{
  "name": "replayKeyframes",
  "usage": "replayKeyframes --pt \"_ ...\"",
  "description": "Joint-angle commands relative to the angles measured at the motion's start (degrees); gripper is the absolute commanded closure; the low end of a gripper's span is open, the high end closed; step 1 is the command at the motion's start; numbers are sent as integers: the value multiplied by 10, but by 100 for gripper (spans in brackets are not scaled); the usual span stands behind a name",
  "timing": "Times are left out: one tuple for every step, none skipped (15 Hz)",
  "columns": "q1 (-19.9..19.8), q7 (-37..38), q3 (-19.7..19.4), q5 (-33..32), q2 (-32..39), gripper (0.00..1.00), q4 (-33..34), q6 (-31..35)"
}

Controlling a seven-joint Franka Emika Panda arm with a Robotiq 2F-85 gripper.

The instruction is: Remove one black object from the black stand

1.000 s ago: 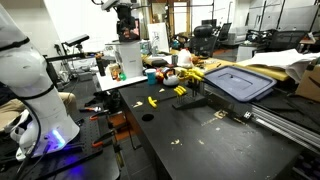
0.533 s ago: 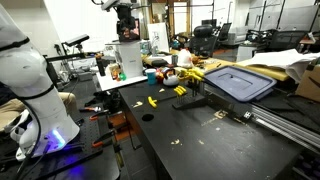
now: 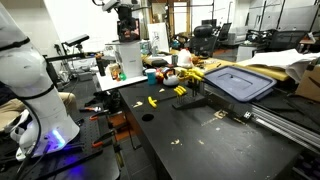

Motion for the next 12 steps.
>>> replayKeyframes --pt "9 7 -12 3 2 0 -4 18" --pt "8 9 -13 3 2 0 -5 23" --pt "8 11 -14 4 3 0 -7 30" --pt "7 10 -16 6 3 0 -8 37" --pt "6 11 -18 8 4 0 -10 45" --pt "5 12 -21 9 4 0 -13 54" --pt "4 15 -24 10 6 0 -15 64" --pt "4 15 -26 11 7 0 -17 72" --pt "3 19 -29 11 9 0 -19 83" --pt "2 22 -32 11 11 0 -23 95" --pt "1 29 -34 9 12 0 -27 109" --pt "0 39 -36 8 14 0 -32 123"
